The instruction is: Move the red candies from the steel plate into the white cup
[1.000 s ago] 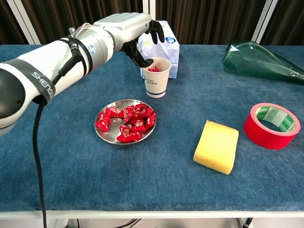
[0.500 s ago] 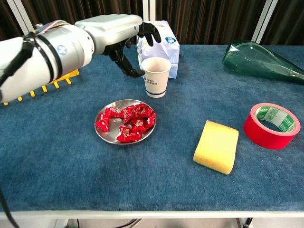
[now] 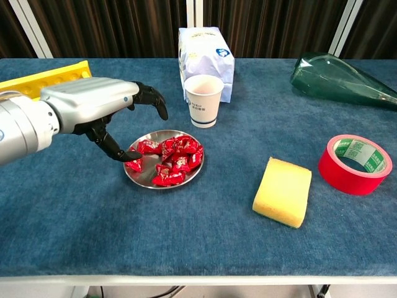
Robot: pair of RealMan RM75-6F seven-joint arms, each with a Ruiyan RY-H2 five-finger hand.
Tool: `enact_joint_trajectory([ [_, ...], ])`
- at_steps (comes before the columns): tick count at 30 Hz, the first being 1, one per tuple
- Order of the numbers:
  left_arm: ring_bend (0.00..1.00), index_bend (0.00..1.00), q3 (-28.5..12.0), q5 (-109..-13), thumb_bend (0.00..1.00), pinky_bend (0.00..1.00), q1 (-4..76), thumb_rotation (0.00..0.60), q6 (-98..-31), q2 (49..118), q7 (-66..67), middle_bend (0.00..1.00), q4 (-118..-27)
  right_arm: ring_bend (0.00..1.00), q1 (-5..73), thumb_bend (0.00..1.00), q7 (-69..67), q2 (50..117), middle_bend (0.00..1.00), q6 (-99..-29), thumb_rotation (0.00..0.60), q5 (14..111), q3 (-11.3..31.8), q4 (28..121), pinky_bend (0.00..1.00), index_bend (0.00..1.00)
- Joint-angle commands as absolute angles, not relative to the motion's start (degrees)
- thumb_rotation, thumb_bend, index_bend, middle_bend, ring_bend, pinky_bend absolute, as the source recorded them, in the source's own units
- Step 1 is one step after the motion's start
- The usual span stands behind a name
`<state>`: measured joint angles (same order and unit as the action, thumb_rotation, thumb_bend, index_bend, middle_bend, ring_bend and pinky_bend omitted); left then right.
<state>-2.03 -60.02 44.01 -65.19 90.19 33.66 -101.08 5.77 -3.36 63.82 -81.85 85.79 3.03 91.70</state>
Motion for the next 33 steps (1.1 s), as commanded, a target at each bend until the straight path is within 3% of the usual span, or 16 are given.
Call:
enact_joint_trajectory([
  [1,0.04,0.26,-1.67,-60.96,0.23,0.21,43.16,0.6,-64.97,92.36,32.67,0.11,-97.78,0.0,5.78,0.29,-3.24,63.92,0.0,-81.85,0.6,85.66,3.1,91.67,0.0,0.0],
  [13,0.02,0.24,-3.67,-59.8,0.23,0.2,43.26,0.6,-62.04,96.33,31.91,0.07,-91.02,0.0,6.23,0.29,-3.41,63.89,0.0,-80.88,0.6,84.66,3.5,91.36,0.0,0.0],
  [23,0.02,0.28,-4.95,-59.68,0.23,0.2,43.76,0.6,-59.96,99.41,31.15,0.07,-86.46,0.0,6.23,0.29,-3.18,64.02,0.0,-80.92,0.6,84.42,3.61,91.38,0.0,0.0],
  [33,0.02,0.35,-5.53,-59.95,0.3,0.2,43.81,0.6,-58.7,100.57,30.58,0.07,-84.83,0.0,6.32,0.29,-3.18,63.99,0.0,-80.7,0.6,84.31,3.6,91.35,0.0,0.0],
])
